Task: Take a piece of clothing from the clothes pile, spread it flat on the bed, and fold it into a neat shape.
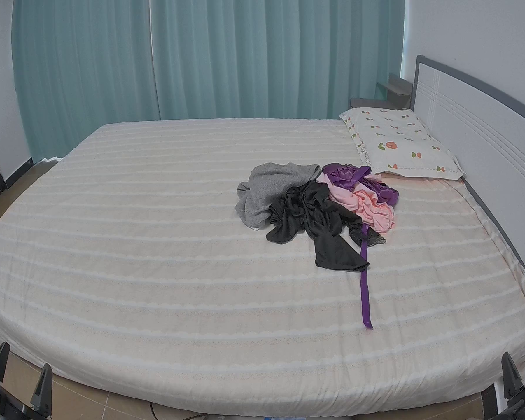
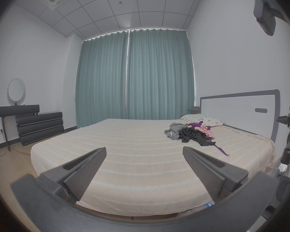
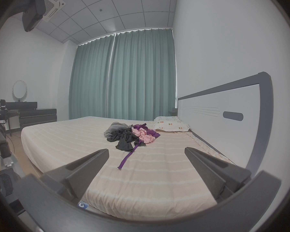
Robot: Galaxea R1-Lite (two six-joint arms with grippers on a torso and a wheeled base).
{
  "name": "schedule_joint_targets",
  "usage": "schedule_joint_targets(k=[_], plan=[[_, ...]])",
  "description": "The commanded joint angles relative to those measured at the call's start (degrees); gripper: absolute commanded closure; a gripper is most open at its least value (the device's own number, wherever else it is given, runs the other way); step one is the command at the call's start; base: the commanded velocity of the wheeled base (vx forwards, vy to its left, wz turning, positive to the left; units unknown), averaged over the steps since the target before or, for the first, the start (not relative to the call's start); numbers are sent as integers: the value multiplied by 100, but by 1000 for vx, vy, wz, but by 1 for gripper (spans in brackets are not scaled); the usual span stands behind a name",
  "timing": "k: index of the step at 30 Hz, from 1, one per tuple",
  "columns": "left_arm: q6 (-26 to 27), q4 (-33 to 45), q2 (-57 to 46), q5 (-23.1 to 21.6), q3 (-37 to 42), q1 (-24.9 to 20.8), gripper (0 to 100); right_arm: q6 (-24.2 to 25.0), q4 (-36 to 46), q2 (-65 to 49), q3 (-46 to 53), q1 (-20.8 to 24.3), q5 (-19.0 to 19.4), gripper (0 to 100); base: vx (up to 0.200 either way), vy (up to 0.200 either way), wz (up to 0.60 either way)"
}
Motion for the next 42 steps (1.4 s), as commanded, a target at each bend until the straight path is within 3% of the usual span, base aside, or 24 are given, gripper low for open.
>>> schedule_joint_targets(k=[1, 4, 8, 13, 15, 22, 26, 34, 38, 42], plan=[[-2, -1, -75, 1, 101, 1, 0, 86, -123, 229, -593, 17, 160, 0, 0, 0, 0], [-2, -1, -75, 1, 101, 1, 0, 183, -26, 1292, -1226, 25, 354, 0, 0, 0, 0], [-2, -1, -75, 1, 101, 1, 0, 174, -44, 2329, -1156, 43, 661, 0, 0, 0, 0], [-2, -1, -75, 1, 101, 1, 0, 613, -193, 3648, -1287, 61, 995, 0, 0, 0, 0], [-2, -1, -75, 1, 101, 1, 0, 772, -554, 4518, -1393, 210, 1154, 0, 0, 0, 0], [-2, -1, -75, 1, 101, 1, 0, 1501, -2057, 6865, -1639, 403, 1154, 0, 0, 0, 0], [-2, -1, -75, 1, 101, 1, 0, 1923, -2479, 8095, -2052, 614, 1057, 0, 0, 0, 0], [-2, -1, -75, 1, 101, 1, 0, 3312, -2795, 10266, -3617, 1300, 591, 0, 0, 0, 0], [-2, -1, -75, 1, 101, 1, 0, 3391, -2856, 11171, -4337, 1467, 116, 0, 0, 0, 0], [-11, -1, -75, 1, 101, 1, 0, 3698, -2848, 11971, -5084, 1528, -15, 0, 0, 0, 0]])
